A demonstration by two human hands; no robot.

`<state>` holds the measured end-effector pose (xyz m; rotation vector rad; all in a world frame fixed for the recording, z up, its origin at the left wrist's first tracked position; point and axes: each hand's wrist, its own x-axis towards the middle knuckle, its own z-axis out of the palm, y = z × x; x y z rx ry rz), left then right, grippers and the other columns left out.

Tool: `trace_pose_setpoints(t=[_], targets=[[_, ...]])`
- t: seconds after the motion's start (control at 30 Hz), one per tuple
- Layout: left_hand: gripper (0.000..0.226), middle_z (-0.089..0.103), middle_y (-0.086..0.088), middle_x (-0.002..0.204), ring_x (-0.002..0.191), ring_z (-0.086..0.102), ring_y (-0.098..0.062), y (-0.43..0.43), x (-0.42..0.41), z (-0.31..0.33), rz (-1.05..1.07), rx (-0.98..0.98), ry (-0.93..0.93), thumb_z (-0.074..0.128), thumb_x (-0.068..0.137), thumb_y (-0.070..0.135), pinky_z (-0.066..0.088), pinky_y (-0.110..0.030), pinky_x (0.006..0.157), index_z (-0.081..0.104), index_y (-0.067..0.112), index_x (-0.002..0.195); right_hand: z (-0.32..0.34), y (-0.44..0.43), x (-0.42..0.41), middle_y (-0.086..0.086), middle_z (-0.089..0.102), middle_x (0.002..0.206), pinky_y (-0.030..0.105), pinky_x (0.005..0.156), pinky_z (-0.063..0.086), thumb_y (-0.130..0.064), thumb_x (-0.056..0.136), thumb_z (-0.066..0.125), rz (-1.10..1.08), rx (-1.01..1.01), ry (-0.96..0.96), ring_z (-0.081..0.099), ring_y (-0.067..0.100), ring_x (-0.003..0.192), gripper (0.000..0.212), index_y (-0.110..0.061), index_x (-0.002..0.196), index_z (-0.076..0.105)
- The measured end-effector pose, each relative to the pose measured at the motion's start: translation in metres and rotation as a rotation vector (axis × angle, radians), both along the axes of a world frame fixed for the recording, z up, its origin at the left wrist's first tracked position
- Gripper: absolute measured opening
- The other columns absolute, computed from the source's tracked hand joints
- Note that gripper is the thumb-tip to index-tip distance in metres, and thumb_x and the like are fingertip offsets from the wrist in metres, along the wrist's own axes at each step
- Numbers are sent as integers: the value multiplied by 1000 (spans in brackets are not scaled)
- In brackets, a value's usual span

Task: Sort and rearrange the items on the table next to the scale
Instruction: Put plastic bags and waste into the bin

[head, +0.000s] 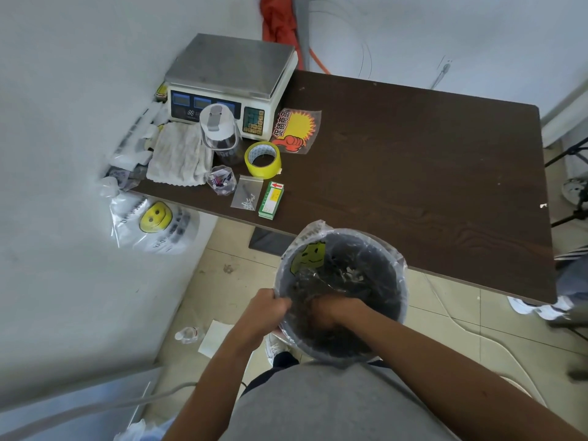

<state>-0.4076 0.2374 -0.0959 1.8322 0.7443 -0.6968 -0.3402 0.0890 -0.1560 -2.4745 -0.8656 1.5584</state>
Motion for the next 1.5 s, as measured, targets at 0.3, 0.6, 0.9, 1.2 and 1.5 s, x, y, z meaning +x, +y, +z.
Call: trace_pose_setpoints(t=[0.3, 0.6, 0.9, 1.2, 1.5], targets=[[18, 73, -9, 95, 85, 73, -24, 14, -6, -5, 49, 35, 48, 53, 95, 14, 61, -26, 61, 68, 7, 104, 41, -15, 7, -2, 68, 92, 39, 78, 54, -39, 96, 45, -201, 315, -215, 64, 20, 81, 26, -21, 107, 60], [18, 72, -9, 103, 91, 71, -24, 24, -5, -4, 98, 32, 77, 54, 97, 17, 61, -24, 61, 67, 8, 108, 47, -17, 18, 5, 63, 126, 45, 88, 55, -36, 99, 45, -308, 313, -423, 65, 28, 103, 43, -16, 138, 48], [20, 78, -8, 88, 81, 77, -21, 22, -2, -2, 86, 24, 44, 55, 91, 12, 65, -39, 77, 73, 8, 97, 31, 0, -8, 10, 60, 111, 40, 88, 49, -32, 97, 46, -99, 353, -388, 58, 27, 100, 32, -9, 106, 66], [22, 77, -10, 88, 84, 76, -24, 25, 3, -2, 67, 27, 13, 56, 89, 19, 64, -43, 79, 73, 8, 95, 22, 20, 5, 8, 65, 111, 35, 87, 48, -19, 99, 47, -28, 166, -107, 59, 24, 94, 26, -12, 118, 63], [22, 73, -24, 92, 84, 75, -31, 24, -2, 0, 45, 35, -17, 54, 89, 14, 62, -48, 83, 70, -1, 91, 18, 23, 2, 13, 51, 143, 41, 107, 38, -26, 103, 44, 38, 28, 10, 51, 30, 126, 44, -9, 143, 46]])
